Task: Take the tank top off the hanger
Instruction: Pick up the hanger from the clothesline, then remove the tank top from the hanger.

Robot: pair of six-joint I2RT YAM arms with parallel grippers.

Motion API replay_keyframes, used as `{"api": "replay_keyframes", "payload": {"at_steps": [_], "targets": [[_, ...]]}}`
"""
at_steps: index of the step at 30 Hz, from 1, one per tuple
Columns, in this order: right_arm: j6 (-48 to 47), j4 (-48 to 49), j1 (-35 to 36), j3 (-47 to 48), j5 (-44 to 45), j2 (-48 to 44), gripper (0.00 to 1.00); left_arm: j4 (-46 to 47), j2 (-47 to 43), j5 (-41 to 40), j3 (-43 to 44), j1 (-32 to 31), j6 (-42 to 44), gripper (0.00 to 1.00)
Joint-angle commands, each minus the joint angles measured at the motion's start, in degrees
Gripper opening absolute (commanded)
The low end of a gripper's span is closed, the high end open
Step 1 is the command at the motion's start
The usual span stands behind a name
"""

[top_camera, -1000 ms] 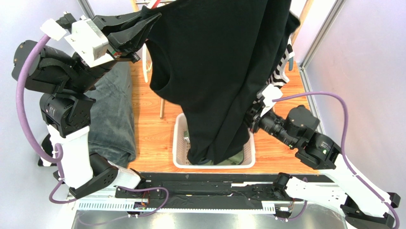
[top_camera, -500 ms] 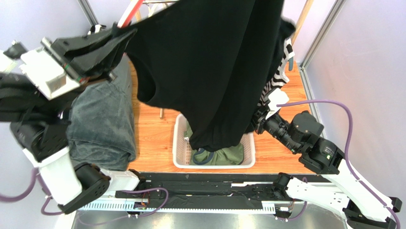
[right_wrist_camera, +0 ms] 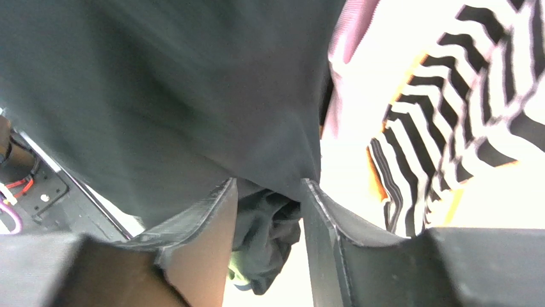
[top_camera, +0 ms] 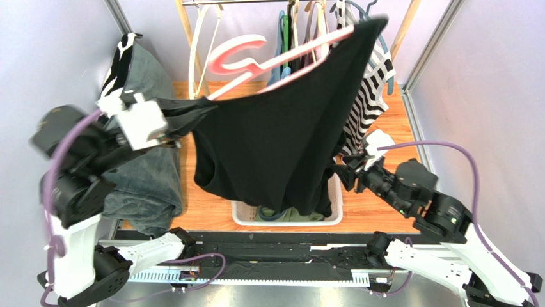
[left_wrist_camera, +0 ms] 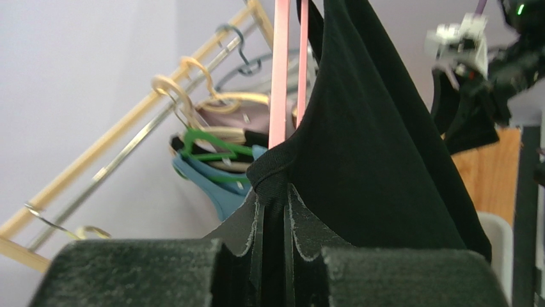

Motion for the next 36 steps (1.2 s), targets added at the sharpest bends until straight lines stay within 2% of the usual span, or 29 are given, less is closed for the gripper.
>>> {"api": "replay_keyframes", "payload": {"at_steps": [1, 6, 13, 18, 26, 31, 35, 36], "targets": [[2.02, -4.82, 0.25, 6.17, 3.71, -2.32, 0.51, -1.99, -0.01, -0.11, -2.33, -0.11, 2.71, 0.0], [1.58, -8.1, 0.25, 14.16, 3.89, -2.94, 0.58, -8.67, 0.96, 0.68, -1.89, -0.11, 4.03, 0.0], [1.58, 1.74, 0.25, 14.63, 3.62, -1.45, 0.71, -16.49, 1.14, 4.81, -3.65, -0.2, 4.74, 0.0], [2.1, 11.3, 0.25, 11.72, 4.58, 0.48, 0.73, -18.79, 0.88, 6.83, -3.91, -0.46, 4.3, 0.0], [2.37, 17.48, 0.25, 8.04, 6.17, 3.04, 0.72, -19.58, -1.23, 7.71, -6.11, -0.55, 4.21, 0.0], [2.98, 19.5, 0.25, 6.27, 6.52, 3.56, 0.66, -19.58, -2.2, 8.15, -6.73, -0.55, 3.86, 0.0], [3.77, 20.64, 0.25, 6.18, 6.0, 4.18, 0.49, -19.67, -2.47, 8.15, -6.73, -0.55, 4.03, 0.0], [4.03, 20.73, 0.25, 6.44, 5.91, 4.27, 0.39, -19.67, -2.47, 8.15, -6.9, -0.55, 4.03, 0.0]]}}
